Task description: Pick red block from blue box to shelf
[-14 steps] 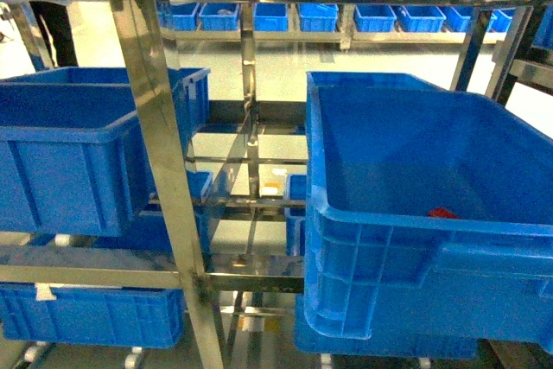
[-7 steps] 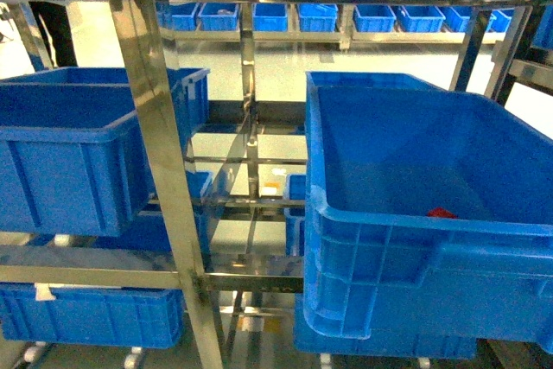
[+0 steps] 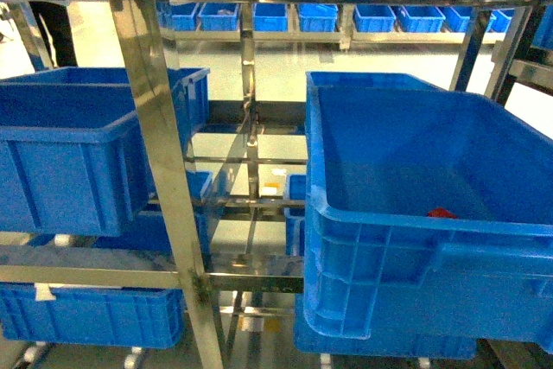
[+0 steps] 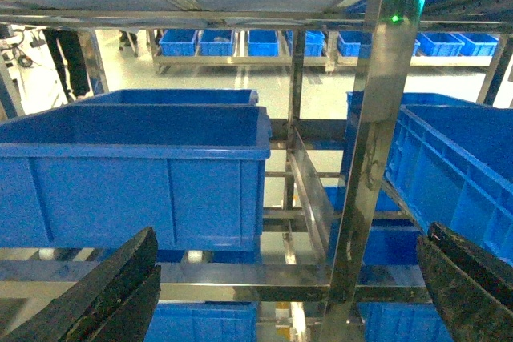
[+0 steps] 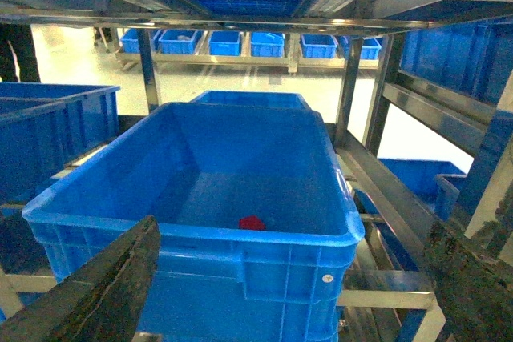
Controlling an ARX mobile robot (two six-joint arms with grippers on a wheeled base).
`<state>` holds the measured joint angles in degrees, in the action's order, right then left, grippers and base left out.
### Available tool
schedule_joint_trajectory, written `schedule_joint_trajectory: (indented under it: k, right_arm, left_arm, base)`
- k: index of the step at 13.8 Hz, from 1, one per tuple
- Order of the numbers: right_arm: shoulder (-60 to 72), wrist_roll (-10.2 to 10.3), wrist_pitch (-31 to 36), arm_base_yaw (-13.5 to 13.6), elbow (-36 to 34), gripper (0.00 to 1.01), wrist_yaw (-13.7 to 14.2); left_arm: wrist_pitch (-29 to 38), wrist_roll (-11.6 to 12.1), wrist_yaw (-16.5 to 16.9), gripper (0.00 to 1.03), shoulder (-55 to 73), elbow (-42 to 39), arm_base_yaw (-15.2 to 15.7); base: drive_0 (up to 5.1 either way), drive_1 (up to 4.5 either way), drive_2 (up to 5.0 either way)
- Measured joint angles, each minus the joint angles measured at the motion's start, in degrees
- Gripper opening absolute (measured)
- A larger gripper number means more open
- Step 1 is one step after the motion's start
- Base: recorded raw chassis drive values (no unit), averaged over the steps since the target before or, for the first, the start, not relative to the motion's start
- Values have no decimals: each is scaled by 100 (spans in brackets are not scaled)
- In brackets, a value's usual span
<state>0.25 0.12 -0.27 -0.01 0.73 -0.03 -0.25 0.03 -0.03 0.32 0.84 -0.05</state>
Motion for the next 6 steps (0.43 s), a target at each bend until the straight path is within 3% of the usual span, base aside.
schedule_joint_trajectory:
  k: [6]
  right_arm:
    - [0, 0, 2, 0, 0, 98, 0]
  left_arm:
    - [2, 0, 0, 98, 0, 0, 0]
  base:
    - [0, 0, 0]
